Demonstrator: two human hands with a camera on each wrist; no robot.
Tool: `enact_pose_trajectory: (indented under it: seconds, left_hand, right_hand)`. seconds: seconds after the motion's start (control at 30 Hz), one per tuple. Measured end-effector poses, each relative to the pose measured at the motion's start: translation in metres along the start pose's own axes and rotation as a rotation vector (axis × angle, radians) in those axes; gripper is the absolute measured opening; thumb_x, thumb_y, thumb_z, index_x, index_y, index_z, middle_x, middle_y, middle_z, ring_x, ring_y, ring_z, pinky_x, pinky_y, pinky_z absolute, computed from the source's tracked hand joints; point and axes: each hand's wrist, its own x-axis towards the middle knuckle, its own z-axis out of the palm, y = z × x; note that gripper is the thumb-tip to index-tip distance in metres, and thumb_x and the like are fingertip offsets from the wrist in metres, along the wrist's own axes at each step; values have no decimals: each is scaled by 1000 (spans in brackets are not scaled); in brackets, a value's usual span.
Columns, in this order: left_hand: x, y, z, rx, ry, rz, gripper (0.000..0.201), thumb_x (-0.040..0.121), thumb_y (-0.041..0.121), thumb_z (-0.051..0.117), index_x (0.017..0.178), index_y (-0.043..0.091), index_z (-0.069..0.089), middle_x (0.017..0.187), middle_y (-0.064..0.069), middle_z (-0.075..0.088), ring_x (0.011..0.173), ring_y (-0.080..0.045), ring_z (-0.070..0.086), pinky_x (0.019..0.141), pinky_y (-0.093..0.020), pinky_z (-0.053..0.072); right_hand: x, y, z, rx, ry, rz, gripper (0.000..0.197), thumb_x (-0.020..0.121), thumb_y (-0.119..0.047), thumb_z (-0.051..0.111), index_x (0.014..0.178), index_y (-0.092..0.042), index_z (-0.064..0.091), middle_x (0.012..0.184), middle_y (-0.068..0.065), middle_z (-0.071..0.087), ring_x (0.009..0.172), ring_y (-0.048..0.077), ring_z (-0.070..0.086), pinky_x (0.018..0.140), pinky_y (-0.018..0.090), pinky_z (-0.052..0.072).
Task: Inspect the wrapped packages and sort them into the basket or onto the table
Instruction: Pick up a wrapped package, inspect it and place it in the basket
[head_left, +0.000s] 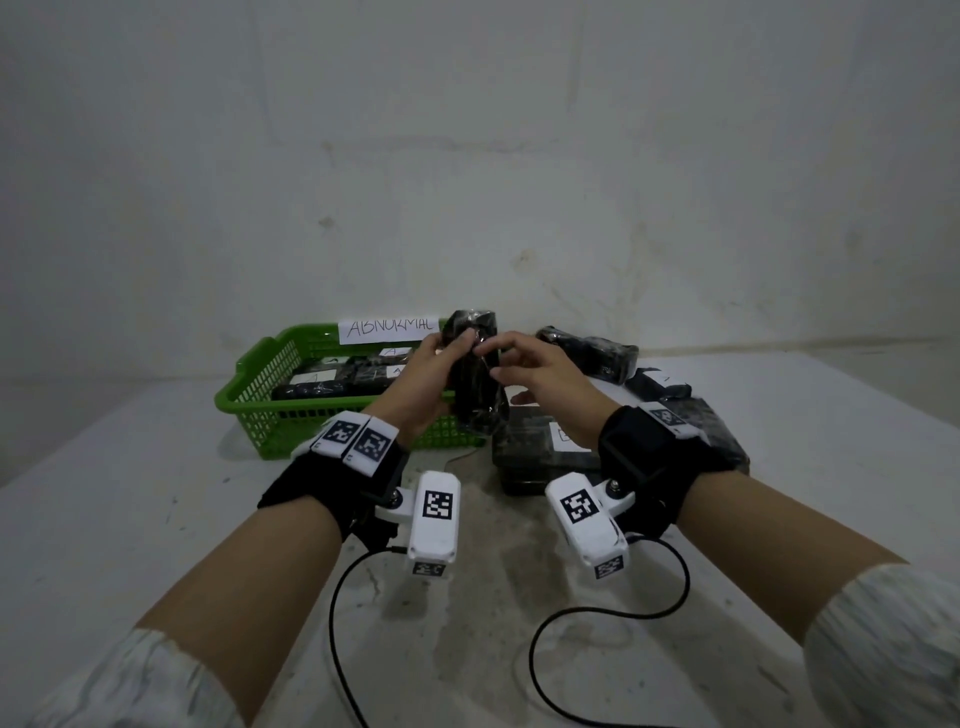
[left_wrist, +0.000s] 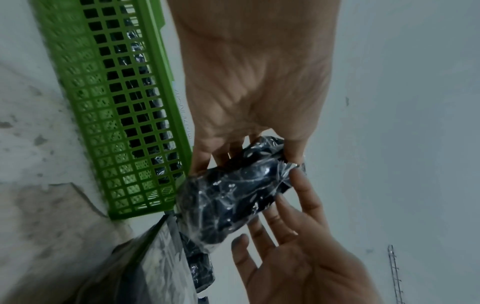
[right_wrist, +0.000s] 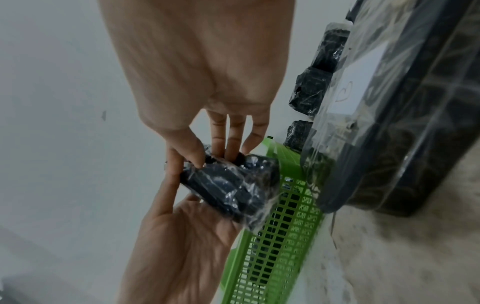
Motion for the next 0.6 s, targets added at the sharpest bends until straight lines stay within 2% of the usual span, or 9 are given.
enact_pose_trajectory:
  seconds: [0.07,0.1,0.13,0.2,0.23,0.3,0.43,0.5,0.6]
  left_hand:
    - [0,-2,0,-12,-13,-7,34,98,31,48,125,10,49,115,-8,61,111,-25,58,81,-45,53]
    - [-1,-2,0,-15,-33,-12,30,98,29,47,122,12,51,110,-6,63,105,-22,59,77,-41,53]
    - [-2,-2,-1,-8,-54,-16,27,98,28,47,119,14,54,106,-3,64,101,-19,60,73,-39,53]
    - [-4,-3,-3,13,-82,-18,23,98,28,47,114,16,58,104,-1,65,99,-17,59,72,-36,51]
    - [-5,-2,-3,25,-90,-15,23,98,29,47,113,16,59,104,-1,66,99,-17,59,73,-36,51]
    - [-6,-2,-5,62,-100,4,26,97,30,47,115,16,61,102,0,67,97,-15,61,72,-33,51]
    - [-7,0,-6,157,-108,71,30,95,25,52,123,17,57,107,-1,67,97,-12,64,78,-26,51]
    - [-7,0,-7,173,-109,75,38,93,22,55,131,16,53,113,-4,65,100,-14,63,80,-27,51]
    - [-7,-2,-6,179,-99,86,43,93,17,56,135,15,49,115,-3,64,104,-16,62,78,-27,52]
  right_hand:
    - [-1,-2,1,42,48,-8,21,92,-3,55,90,-24,60,79,-7,52,72,5,55,63,20,41]
    - [-1,-2,2,72,84,-4,17,93,-6,56,93,-23,57,84,-6,53,76,6,56,65,21,41]
    - [0,-2,1,103,107,12,15,95,-12,56,102,-24,54,92,-4,53,83,8,57,69,23,42]
    - [2,-2,1,136,120,68,32,96,-26,56,126,-25,44,107,-2,50,97,11,57,76,27,43]
    - [3,-2,1,146,109,97,39,96,-31,56,132,-25,42,111,-2,52,101,12,57,79,28,44]
    - [3,-3,2,180,72,114,32,96,-35,54,126,-23,52,110,-7,61,97,8,60,78,25,47]
    - [2,-3,1,176,77,77,13,95,-27,57,104,-23,65,93,-10,69,75,-4,65,63,14,48]
    - [2,-2,2,175,117,61,8,95,-22,58,98,-19,65,85,-9,67,65,-6,63,60,15,48]
    - [3,0,4,167,134,62,5,94,-19,59,96,-19,64,83,-8,66,63,-5,63,60,19,49]
